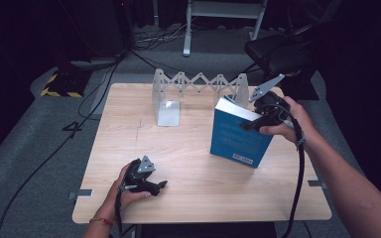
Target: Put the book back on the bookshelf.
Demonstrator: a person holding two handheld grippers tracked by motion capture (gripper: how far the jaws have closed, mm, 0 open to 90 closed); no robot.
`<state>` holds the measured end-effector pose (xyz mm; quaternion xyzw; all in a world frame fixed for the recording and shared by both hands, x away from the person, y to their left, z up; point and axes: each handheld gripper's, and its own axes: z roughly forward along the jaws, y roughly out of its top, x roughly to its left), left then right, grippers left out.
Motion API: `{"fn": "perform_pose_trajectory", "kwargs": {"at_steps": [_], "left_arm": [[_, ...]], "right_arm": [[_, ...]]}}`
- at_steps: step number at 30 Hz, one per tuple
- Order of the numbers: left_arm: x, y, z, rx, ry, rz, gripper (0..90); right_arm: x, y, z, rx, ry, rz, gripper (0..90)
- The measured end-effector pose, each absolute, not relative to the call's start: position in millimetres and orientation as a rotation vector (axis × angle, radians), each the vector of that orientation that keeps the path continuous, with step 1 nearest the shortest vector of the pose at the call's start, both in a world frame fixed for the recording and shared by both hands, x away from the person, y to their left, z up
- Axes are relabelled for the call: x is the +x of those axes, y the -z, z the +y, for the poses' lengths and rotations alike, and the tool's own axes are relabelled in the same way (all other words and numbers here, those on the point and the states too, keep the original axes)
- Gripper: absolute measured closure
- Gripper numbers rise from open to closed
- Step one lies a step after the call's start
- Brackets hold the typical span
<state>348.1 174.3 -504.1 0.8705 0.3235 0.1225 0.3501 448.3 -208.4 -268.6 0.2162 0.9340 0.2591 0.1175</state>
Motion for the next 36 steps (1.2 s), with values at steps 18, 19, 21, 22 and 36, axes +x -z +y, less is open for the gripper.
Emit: {"fn": "perform_pose_trajectory", "kwargs": {"at_steps": [18,19,21,22,36], "left_arm": [[348,504,174,2.253,-0.321,0.839,16.1],[348,504,174,2.253,-0.321,0.840,16.1],[348,504,174,2.253,-0.321,0.840,16.1],[348,504,174,2.252,-0.321,0.840,16.1],[348,504,174,2.251,-0.322,0.840,16.1]], "right_arm": [[513,258,-227,0.982,-0.717,2.543,61.5],[517,257,-227,1.000,-0.719,2.534,61.4],[524,257,-224,1.025,-0.721,2.526,61.5],[528,257,-222,1.039,-0.723,2.519,61.5],[571,267,-198,1.163,-0.730,2.440,61.4]]}}
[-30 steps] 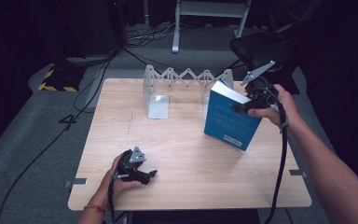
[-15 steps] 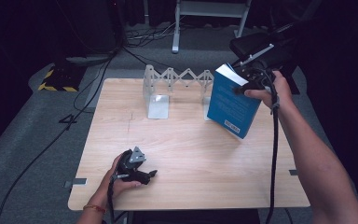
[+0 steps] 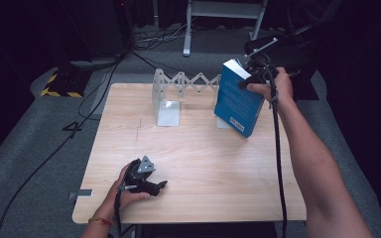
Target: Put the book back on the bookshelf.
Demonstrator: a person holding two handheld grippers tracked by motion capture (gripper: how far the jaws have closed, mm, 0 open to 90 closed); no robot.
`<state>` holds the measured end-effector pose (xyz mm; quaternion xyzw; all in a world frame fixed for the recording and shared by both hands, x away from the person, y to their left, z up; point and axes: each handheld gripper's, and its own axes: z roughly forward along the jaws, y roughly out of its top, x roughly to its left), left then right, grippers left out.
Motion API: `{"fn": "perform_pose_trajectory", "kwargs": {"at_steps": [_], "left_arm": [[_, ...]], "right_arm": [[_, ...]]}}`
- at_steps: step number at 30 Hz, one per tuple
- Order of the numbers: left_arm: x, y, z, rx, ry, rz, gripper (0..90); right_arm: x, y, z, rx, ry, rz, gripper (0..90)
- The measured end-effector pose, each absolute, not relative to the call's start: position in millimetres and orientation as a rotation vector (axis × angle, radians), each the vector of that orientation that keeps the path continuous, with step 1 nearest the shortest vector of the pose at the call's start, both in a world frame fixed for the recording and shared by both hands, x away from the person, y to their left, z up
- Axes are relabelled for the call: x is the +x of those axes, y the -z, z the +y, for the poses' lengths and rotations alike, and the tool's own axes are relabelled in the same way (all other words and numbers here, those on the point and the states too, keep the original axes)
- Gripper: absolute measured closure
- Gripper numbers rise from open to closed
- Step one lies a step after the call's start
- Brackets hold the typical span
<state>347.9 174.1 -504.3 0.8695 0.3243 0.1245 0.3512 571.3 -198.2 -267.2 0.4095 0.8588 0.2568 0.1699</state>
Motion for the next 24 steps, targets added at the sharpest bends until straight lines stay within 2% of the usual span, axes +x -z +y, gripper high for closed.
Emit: {"fn": "perform_pose_trajectory", "kwargs": {"at_steps": [12,24], "left_arm": [[348,504,175,2.254,-0.311,0.831,15.6],[348,504,175,2.255,-0.310,0.828,15.5]], "right_arm": [[597,280,-190,1.314,-0.723,2.363,61.2],[574,283,-206,1.315,-0.758,2.363,61.2]]}}
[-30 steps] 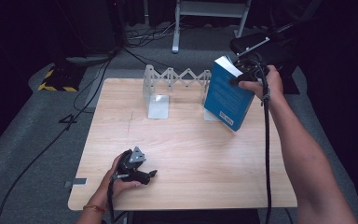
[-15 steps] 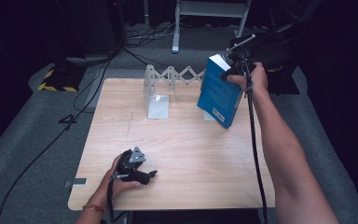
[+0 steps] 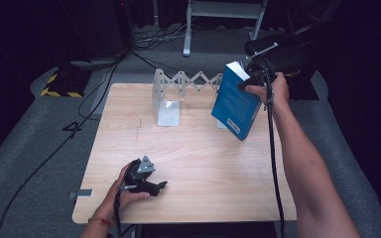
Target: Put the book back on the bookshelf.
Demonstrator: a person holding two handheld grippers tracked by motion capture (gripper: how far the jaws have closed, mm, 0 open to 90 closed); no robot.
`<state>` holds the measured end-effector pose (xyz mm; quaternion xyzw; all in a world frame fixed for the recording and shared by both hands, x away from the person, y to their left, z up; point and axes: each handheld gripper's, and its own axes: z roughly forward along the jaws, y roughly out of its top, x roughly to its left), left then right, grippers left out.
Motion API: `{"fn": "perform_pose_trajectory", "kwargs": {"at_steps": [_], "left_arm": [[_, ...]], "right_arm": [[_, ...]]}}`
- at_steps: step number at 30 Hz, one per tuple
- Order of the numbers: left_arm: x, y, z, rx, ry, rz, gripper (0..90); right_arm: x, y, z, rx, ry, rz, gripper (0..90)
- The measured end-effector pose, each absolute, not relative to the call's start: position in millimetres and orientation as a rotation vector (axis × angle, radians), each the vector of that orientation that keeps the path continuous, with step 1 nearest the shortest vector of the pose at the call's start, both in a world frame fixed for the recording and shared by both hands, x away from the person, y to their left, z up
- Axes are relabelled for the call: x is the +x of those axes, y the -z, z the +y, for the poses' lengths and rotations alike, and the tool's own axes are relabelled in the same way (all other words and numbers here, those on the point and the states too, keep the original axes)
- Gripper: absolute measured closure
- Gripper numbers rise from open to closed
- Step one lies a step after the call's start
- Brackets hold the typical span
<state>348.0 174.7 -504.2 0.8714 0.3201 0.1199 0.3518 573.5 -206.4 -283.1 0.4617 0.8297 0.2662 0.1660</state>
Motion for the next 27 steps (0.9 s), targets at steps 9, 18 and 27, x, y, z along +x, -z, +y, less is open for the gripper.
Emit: {"fn": "perform_pose_trajectory", "kwargs": {"at_steps": [9,18,27], "left_arm": [[348,504,175,2.253,-0.307,0.831,15.5],[348,504,175,2.255,-0.303,0.823,15.5],[348,504,175,2.257,-0.302,0.817,15.4]], "right_arm": [[561,273,-206,1.302,-0.746,2.305,61.2],[587,282,-193,1.362,-0.770,2.255,61.1],[594,290,-200,1.373,-0.836,2.254,60.5]]}}
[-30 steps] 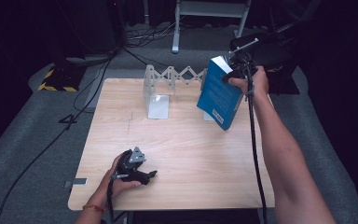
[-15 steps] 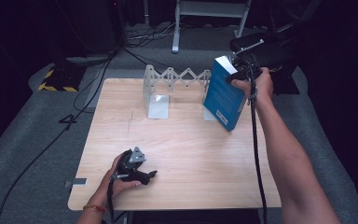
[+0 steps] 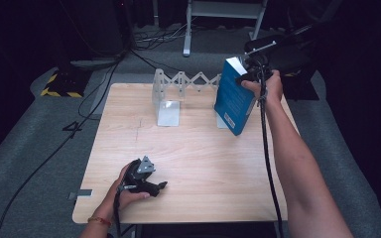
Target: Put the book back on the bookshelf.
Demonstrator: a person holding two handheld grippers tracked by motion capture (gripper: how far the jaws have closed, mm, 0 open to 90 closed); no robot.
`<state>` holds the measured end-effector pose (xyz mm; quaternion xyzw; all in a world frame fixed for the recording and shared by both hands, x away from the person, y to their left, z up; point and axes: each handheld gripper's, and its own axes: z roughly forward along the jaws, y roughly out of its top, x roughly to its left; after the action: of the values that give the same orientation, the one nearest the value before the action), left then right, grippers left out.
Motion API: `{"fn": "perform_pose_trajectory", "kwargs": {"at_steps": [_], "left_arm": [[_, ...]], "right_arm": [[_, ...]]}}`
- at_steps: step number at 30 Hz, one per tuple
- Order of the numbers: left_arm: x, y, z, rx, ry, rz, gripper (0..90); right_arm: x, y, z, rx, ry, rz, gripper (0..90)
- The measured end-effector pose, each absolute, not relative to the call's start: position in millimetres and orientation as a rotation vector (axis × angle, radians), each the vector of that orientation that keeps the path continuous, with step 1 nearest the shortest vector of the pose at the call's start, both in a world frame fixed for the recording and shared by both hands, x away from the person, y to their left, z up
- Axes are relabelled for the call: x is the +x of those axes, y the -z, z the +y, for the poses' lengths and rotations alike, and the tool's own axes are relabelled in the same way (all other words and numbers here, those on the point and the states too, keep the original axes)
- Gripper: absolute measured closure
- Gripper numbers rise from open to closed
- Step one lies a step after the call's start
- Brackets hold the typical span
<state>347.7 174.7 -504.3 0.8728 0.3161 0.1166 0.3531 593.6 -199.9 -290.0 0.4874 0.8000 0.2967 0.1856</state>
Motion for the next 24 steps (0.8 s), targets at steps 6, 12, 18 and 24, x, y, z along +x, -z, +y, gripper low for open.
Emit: {"fn": "perform_pose_trajectory", "kwargs": {"at_steps": [6,12,18,24], "left_arm": [[348,504,174,2.256,-0.303,0.820,15.4],[348,504,174,2.255,-0.304,0.820,15.4],[348,504,174,2.256,-0.303,0.820,15.5],[348,504,174,2.256,-0.303,0.821,15.4]], "right_arm": [[587,292,-207,1.348,-0.872,2.249,59.3],[581,289,-213,1.329,-0.870,2.279,56.7],[571,286,-218,1.308,-0.867,2.275,54.9],[559,287,-221,1.262,-0.866,2.296,53.8]]}}
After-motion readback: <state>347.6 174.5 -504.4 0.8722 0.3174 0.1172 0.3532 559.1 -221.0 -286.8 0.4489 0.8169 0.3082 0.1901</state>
